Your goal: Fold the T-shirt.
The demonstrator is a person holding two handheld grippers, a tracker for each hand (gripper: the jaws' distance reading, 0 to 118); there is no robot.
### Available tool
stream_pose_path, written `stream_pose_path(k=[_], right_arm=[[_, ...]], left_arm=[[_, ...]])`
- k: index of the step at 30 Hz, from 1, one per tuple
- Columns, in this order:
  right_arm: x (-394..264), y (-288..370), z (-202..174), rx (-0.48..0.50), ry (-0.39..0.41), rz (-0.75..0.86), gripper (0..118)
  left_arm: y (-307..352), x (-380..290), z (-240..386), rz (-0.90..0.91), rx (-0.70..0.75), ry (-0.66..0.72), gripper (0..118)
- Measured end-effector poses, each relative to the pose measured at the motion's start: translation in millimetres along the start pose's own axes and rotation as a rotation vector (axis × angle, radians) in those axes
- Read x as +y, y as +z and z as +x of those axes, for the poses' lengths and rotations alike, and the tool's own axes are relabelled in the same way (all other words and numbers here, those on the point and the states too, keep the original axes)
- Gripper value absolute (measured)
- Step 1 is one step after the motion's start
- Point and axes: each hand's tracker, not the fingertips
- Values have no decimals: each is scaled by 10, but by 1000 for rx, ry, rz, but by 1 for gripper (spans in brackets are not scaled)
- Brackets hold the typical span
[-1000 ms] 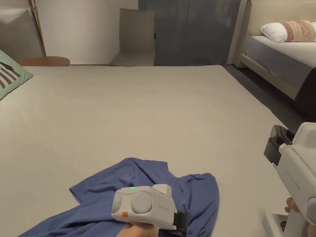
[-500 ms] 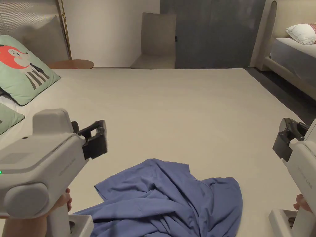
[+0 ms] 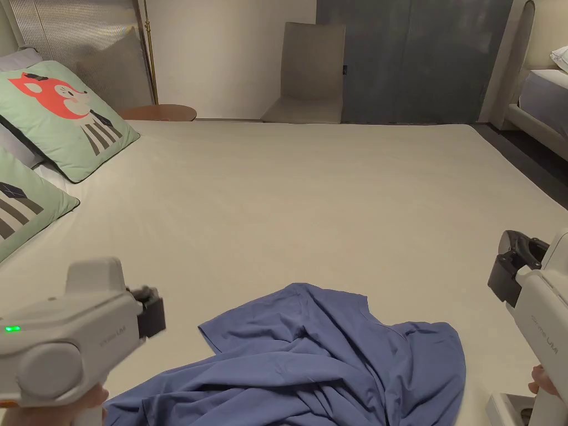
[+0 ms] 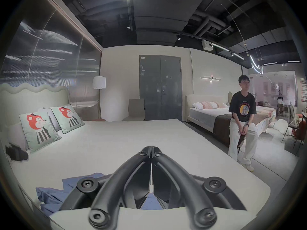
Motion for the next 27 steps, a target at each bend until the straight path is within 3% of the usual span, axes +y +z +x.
stream_pose_path(k=[1, 2, 3, 4, 9, 11, 12, 13, 14, 15, 18, 19, 20, 21, 25, 26, 27], right_arm=[[-37, -12, -2, 0, 1, -11, 1], [-73, -20, -5, -2, 5, -24, 1], [-103, -30, -5, 0, 10, -37, 1], [-141, -43, -3, 0, 16, -50, 1], [-329, -93, 24, -6, 26, -118, 1], [-413, -119, 42, -12, 34, -149, 1], [-451, -133, 54, -13, 37, -165, 1], [-497, -146, 65, -15, 43, -182, 1], [-537, -164, 74, -20, 47, -198, 4], [-581, -202, 87, -25, 51, -233, 15], [-742, -388, 146, -12, 22, -373, 44], [-814, -491, 172, 2, 14, -457, 94], [-904, -568, 192, 4, 4, -521, 118], [-980, -601, 211, -17, 9, -525, 118], [-1373, -815, 191, 31, 29, -799, 117], [-1474, -820, 177, 49, 21, -831, 113], [-1552, -817, 159, 58, 24, -860, 101]], left_arm=[[-111, -108, -35, -64, 2, 15, 57], [-241, -219, -74, -146, -1, 27, 89], [-359, -333, -94, -218, 0, 42, 112], [-467, -464, -111, -284, -4, 56, 105], [-822, -922, -137, -411, 14, 86, 102], [-886, -1020, -137, -411, 18, 90, 89], [-890, -1033, -108, -392, 66, 66, 78], [-875, -1019, -76, -362, 107, 18, 59], [-826, -992, -47, -358, 107, -3, 34], [-803, -961, -44, -347, 90, -3, 5], [-744, -869, -68, -334, 42, 57, 6], [-727, -858, -57, -326, 48, 45, 6], [-705, -853, -42, -302, 56, 24, 6], [-675, -847, -30, -290, 58, 14, 6], [-624, -833, -46, -281, 47, 26, 6], [-625, -838, -41, -280, 46, 25, 6], [-621, -844, -46, -280, 47, 27, 6]])
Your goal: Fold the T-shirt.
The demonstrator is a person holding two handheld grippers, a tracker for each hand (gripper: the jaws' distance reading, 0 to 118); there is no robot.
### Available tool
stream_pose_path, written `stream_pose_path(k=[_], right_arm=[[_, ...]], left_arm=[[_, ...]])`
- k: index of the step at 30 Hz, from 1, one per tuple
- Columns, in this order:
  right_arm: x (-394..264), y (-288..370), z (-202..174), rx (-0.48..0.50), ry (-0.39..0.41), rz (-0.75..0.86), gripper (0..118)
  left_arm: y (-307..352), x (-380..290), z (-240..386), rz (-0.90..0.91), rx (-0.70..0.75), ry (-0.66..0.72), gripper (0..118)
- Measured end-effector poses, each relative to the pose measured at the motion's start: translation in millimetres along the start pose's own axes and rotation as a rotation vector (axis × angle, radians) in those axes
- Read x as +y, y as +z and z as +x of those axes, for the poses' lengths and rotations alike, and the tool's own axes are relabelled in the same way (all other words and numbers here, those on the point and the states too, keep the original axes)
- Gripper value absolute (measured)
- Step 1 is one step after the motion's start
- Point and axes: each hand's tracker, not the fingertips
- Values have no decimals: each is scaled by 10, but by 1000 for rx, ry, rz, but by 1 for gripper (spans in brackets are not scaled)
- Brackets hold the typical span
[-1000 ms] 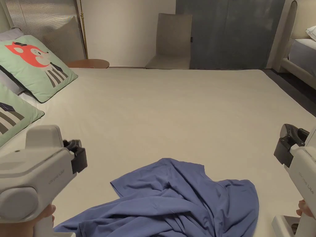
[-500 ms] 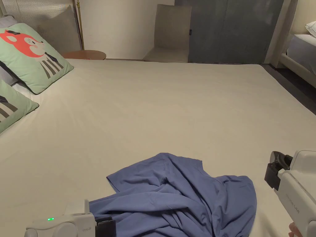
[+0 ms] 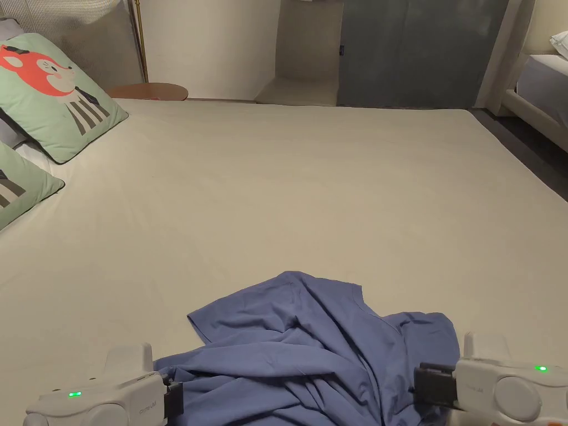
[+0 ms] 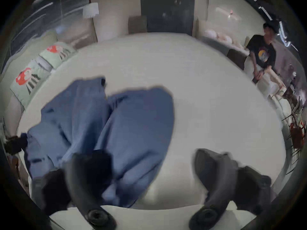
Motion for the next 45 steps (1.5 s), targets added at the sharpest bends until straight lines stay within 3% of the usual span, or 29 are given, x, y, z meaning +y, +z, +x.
stream_pose_path(k=[1, 3, 4, 5, 7, 8, 16, 26, 45], right_arm=[[-44, -30, -24, 12, 2, -11, 77], [-95, 22, -84, -2, 1, 54, 67], [-52, 97, -95, 7, 26, 70, 31], [-8, 153, -109, 40, 42, 89, 11], [52, 309, -142, -36, 85, 153, 10], [93, 402, -133, -27, 112, 190, 10], [401, 1332, 215, 85, -57, 372, 10], [1142, 2540, 186, 90, -21, 705, 10], [2866, 2730, 53, -8, -70, 976, 10]], left_arm=[[2, -5, -6, -2, -1, 3, 6], [9, -7, 2, -1, -5, 5, 6], [22, -1, 5, 0, -4, 3, 6], [48, 17, 7, 2, -5, 2, 6], [130, 85, 22, 19, -14, 5, 6], [203, 135, 24, 44, -25, 10, 6], [1052, 792, 128, 297, -92, -8, 6], [1863, 1735, 339, 557, -154, -75, 6], [1713, 3859, 904, 792, -199, -48, 6]])
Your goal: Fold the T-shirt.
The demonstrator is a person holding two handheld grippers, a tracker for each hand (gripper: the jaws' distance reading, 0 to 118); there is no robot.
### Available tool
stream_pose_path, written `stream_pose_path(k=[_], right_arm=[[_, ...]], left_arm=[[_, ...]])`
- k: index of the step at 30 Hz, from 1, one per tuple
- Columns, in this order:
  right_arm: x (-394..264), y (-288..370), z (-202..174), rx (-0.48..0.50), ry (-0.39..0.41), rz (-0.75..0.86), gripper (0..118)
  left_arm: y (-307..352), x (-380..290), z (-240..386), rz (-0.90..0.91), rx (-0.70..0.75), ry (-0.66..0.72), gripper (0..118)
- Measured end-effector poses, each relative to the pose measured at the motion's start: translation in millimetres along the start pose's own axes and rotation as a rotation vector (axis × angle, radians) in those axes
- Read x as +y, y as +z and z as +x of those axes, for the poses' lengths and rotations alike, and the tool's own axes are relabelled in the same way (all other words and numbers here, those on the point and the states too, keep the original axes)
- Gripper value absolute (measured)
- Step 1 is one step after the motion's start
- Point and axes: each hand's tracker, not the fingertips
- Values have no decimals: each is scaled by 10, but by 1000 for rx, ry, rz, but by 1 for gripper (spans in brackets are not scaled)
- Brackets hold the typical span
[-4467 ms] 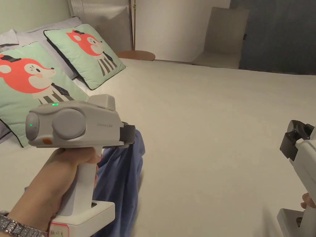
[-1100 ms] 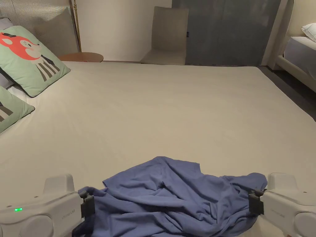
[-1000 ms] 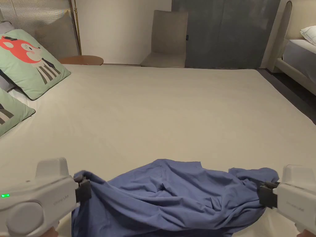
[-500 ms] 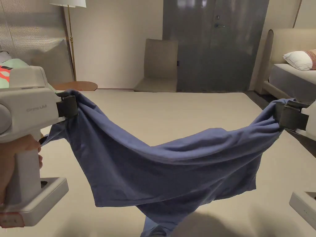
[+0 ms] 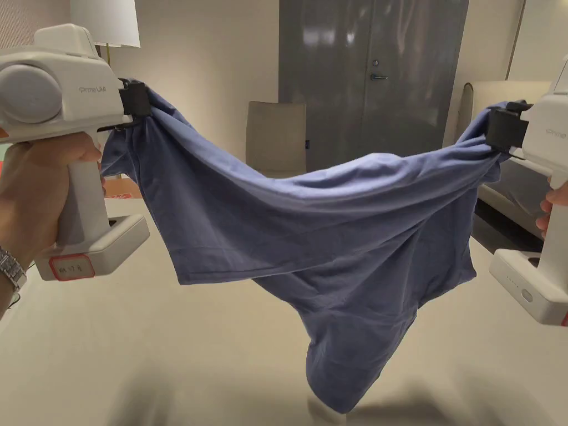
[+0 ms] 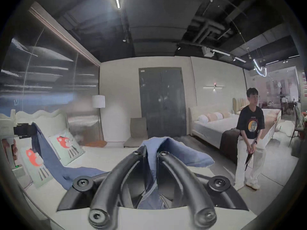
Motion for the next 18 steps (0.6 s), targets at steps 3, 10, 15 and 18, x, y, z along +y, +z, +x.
stream_pose_path(k=[3, 10, 15, 18], right_arm=[[96, -210, 27, -25, 1, 43, 10], [40, -526, 69, -57, 18, 60, 10], [-250, -579, 119, -61, 29, 7, 10], [-429, -535, 143, -62, 33, -37, 10]], left_arm=[[-249, 70, -2, 21, 13, 18, 6], [-627, -63, -14, 39, 18, 55, 6], [-746, -349, -66, -19, 18, 38, 6], [-715, -515, -111, -65, 16, 42, 6]])
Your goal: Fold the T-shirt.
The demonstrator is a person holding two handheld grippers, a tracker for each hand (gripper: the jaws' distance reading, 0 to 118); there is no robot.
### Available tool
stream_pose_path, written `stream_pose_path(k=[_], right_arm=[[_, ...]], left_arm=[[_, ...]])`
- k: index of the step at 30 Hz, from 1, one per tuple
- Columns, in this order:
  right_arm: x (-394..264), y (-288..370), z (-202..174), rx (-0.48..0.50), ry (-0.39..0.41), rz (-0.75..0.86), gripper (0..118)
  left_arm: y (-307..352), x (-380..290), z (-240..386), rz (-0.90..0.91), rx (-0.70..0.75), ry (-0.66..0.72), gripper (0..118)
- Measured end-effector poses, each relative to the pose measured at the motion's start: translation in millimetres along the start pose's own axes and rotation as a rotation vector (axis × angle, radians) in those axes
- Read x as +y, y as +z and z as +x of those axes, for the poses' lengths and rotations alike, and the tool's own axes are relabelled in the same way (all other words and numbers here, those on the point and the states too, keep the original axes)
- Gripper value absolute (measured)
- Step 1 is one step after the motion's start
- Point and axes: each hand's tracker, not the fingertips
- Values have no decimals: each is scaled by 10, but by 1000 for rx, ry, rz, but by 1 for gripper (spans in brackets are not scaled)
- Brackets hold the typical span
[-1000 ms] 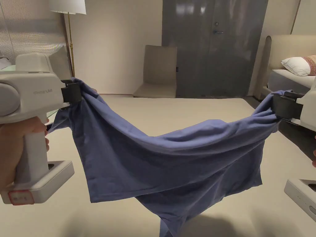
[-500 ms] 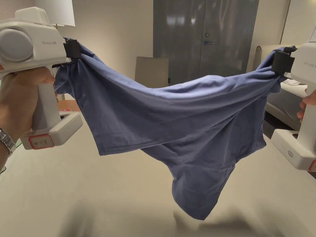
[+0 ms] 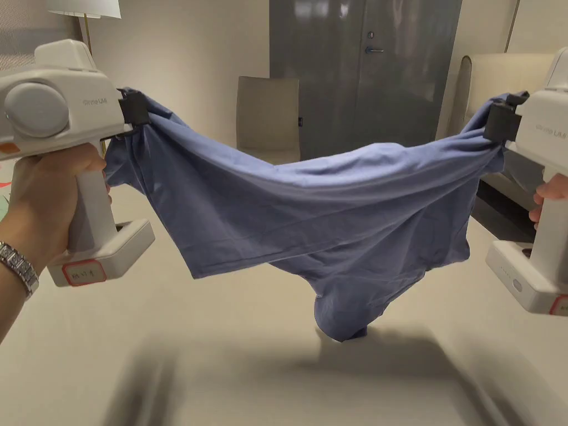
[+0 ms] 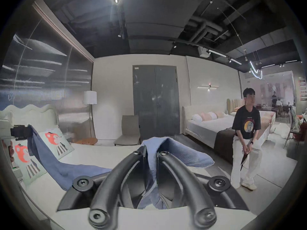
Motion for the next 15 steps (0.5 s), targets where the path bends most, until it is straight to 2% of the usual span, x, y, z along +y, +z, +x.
stream_pose_path(k=[9, 15], right_arm=[[-524, 575, 131, 15, -13, -140, 10], [-963, 1156, 273, 18, -62, -249, 10]], left_arm=[[628, -568, -113, -146, 29, -42, 6], [1211, -1070, -229, -262, 35, -12, 6]])
